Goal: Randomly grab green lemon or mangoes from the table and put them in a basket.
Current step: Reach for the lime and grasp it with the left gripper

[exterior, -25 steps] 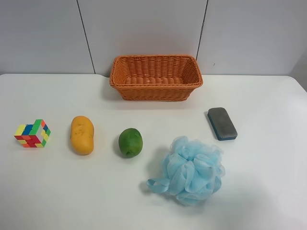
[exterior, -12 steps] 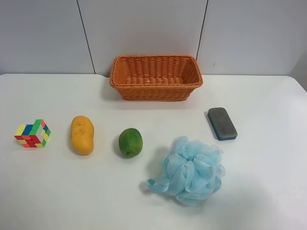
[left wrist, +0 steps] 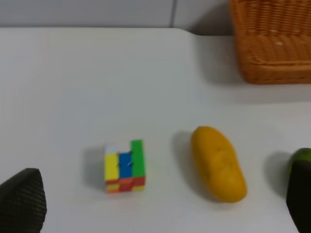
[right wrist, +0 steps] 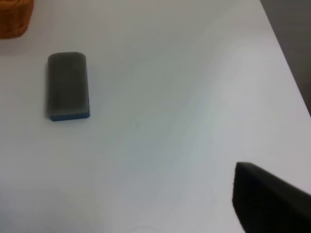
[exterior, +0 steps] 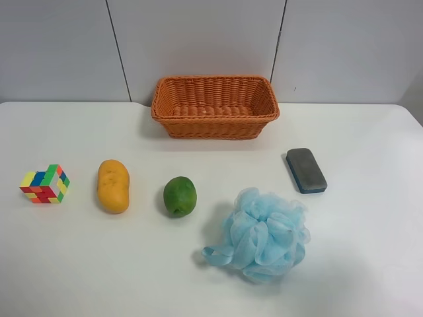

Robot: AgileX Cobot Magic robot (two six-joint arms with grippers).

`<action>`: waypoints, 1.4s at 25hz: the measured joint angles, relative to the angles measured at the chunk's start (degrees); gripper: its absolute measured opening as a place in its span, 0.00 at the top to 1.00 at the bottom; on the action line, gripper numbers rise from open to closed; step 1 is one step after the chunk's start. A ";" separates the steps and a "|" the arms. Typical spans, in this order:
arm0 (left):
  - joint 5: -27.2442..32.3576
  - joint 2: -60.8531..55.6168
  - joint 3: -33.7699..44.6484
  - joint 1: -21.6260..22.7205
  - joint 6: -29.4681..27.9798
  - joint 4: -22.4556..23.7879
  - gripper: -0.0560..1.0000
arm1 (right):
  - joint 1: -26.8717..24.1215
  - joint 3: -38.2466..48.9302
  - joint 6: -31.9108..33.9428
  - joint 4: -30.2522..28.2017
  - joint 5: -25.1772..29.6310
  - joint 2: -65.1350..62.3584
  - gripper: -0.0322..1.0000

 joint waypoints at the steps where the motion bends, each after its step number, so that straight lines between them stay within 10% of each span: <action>1: -0.30 3.90 -1.82 -0.68 2.46 -1.79 0.01 | 0.00 0.00 0.00 0.00 0.00 0.00 0.01; 8: -1.25 28.20 -15.15 -10.22 19.60 -12.03 0.01 | 0.00 0.00 0.00 0.00 0.00 0.00 0.01; 21: -4.36 61.39 -25.17 -34.26 25.56 -7.04 0.01 | 0.00 0.00 0.00 0.00 0.00 0.00 0.01; 35: -4.23 75.89 -25.21 -40.54 30.29 -2.99 0.01 | 0.00 0.00 0.00 0.00 0.00 0.00 0.01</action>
